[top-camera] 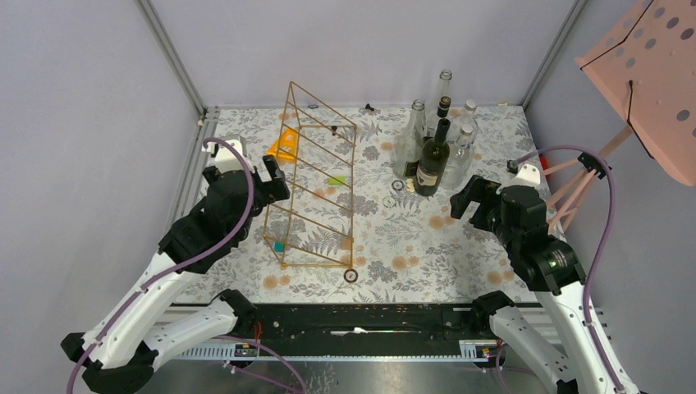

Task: Take the wine bottle off the wine rack

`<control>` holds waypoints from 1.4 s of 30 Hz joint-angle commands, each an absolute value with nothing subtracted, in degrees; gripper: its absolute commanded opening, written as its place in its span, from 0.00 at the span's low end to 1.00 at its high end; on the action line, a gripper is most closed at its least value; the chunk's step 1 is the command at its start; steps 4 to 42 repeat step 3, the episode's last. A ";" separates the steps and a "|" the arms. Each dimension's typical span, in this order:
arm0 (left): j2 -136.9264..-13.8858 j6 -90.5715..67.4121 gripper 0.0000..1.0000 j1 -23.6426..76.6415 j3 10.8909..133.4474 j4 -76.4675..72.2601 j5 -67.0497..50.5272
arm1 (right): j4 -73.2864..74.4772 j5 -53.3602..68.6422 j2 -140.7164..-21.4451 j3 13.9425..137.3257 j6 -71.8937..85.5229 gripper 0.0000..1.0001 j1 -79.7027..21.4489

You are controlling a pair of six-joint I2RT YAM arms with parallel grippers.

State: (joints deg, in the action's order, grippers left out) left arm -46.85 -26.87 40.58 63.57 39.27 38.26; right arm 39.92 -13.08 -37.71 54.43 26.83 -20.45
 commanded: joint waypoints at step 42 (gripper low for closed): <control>-46.81 -27.38 0.99 40.73 63.63 36.45 40.81 | 37.88 -15.62 -37.75 54.76 26.37 1.00 -20.48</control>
